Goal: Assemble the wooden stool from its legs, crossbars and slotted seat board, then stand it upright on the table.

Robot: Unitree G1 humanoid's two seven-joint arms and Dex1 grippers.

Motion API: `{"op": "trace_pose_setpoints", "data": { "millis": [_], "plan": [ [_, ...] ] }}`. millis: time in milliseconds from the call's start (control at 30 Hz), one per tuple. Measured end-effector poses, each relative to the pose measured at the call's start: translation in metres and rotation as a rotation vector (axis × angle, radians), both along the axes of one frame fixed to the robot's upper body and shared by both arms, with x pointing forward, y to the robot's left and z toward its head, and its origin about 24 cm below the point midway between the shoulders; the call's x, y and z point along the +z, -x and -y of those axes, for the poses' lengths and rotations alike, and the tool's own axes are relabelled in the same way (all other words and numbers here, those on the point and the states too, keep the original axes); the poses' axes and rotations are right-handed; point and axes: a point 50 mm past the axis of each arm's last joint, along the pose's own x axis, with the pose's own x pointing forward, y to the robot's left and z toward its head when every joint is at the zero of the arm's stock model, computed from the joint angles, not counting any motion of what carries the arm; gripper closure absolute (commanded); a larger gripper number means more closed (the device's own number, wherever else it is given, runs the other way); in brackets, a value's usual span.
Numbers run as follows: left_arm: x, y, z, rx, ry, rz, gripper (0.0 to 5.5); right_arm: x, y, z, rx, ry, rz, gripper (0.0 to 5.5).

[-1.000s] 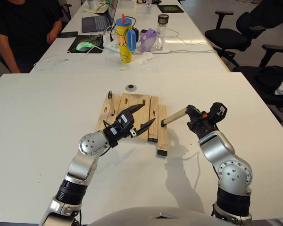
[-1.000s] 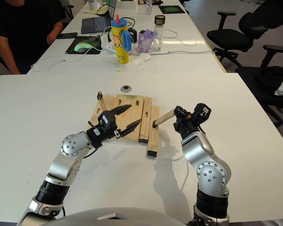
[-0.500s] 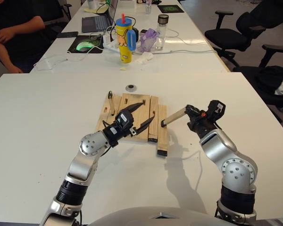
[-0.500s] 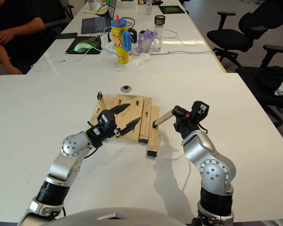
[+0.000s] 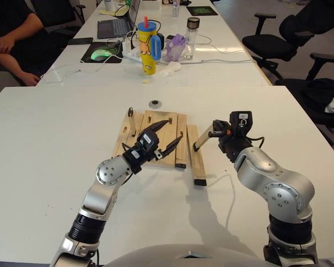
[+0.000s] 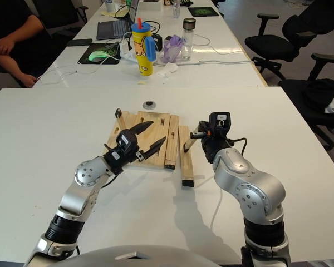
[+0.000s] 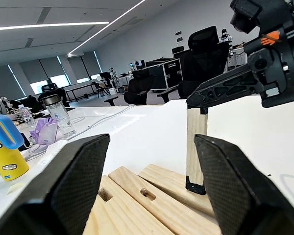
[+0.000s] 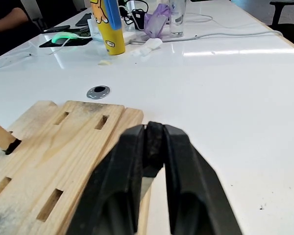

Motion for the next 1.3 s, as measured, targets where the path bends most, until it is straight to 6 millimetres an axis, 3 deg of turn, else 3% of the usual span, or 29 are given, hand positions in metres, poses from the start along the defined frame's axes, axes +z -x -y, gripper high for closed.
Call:
{"op": "trace_pose_setpoints", "data": {
  "millis": [367,933,1300],
  "plan": [
    [-0.003,-0.001,-0.001,0.085,-0.009,0.011,2.3,-0.003,-0.007,0.006,0.049,0.21,0.044,5.07],
    [-0.001,-0.006,0.002,0.092,0.001,0.019,2.3,-0.021,-0.015,0.018,0.072,0.155,0.134,5.07],
    [-0.003,-0.01,0.003,0.087,0.001,0.017,2.3,-0.014,-0.038,0.02,0.076,0.163,0.139,5.08]
  ]
}}
